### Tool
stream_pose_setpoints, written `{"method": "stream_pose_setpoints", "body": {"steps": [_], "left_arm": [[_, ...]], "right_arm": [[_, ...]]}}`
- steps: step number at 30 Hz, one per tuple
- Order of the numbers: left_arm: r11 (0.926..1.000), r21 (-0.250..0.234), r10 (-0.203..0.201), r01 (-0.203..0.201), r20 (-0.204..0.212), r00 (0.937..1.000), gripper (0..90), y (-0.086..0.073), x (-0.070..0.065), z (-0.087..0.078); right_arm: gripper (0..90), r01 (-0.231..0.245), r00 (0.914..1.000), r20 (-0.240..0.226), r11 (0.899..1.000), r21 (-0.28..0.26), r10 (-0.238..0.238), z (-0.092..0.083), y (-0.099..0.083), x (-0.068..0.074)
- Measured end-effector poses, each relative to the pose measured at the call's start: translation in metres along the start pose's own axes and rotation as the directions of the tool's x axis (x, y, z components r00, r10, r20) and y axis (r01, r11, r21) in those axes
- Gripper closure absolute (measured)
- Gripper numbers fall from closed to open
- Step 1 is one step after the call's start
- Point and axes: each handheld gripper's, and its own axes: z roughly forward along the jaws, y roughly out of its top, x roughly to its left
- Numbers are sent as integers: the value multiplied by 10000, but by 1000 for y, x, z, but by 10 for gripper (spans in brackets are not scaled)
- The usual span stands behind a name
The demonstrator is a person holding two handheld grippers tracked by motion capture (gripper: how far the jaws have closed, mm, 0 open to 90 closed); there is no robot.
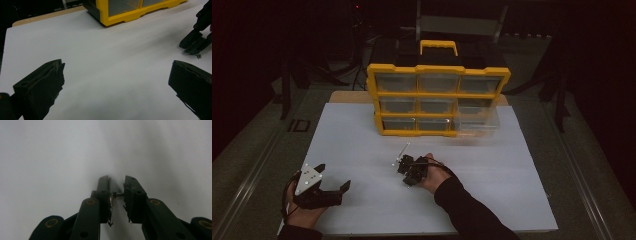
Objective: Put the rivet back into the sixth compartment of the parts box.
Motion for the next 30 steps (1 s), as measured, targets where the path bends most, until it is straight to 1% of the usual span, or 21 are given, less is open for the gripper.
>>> {"method": "stream_pose_setpoints", "body": {"steps": [3, 8, 9, 10, 12, 16, 17, 20, 25, 27, 28, 30], "left_arm": [[10000, -13, -10, 10, 2, 10000, 9, 0, 0, 0], [10000, -18, -8, 8, -2, 10000, 9, 0, 0, 0], [10000, -15, -10, 10, 5, 10000, 9, 0, 0, 0], [10000, 6, -4, 4, 10, 10000, 9, 0, 0, 0], [10000, 10, -1, 1, 13, 10000, 9, 0, 0, 0], [10000, 10, -3, 3, 9, 10000, 9, 0, 0, 0], [10000, 9, -7, 7, 17, 10000, 9, 0, 0, 0], [10000, 9, 1, -1, 18, 10000, 9, 0, 0, 0], [10000, 7, -6, 6, 16, 10000, 9, 0, 0, 0], [10000, 7, -9, 9, 21, 10000, 9, 0, 0, 0], [10000, 7, -11, 11, 17, 10000, 9, 0, 0, 1], [10000, 15, -6, 6, 24, 10000, 9, 0, 0, 0]], "right_arm": [[748, 89, 10000, -12, 10000, -1, -89, 0, 1, -1], [748, 75, 9999, -92, 10000, -39, -76, 0, 4, 0], [748, 162, 9998, -88, 9998, -92, -163, -1, 5, 0], [748, 178, 9998, -99, 9997, -147, -179, -2, 6, 0], [748, 42, 9999, -143, 9999, -168, -44, -5, 7, 1], [747, 127, 9998, -151, 9996, -252, -131, -10, 10, -1], [748, 61, 9998, -208, 9994, -333, -68, -15, 12, -3], [747, 45, 9998, -166, 9988, -482, -53, -24, 14, -8], [747, -153, 9999, -46, 9970, -753, 150, -42, 19, -20], [747, -108, 9999, 46, 9962, -868, 112, -49, 21, -26], [747, -203, 9997, 85, 9957, -908, 211, -53, 22, -28], [747, -221, 9996, 154, 9943, -1043, 238, -61, 23, -35]]}}
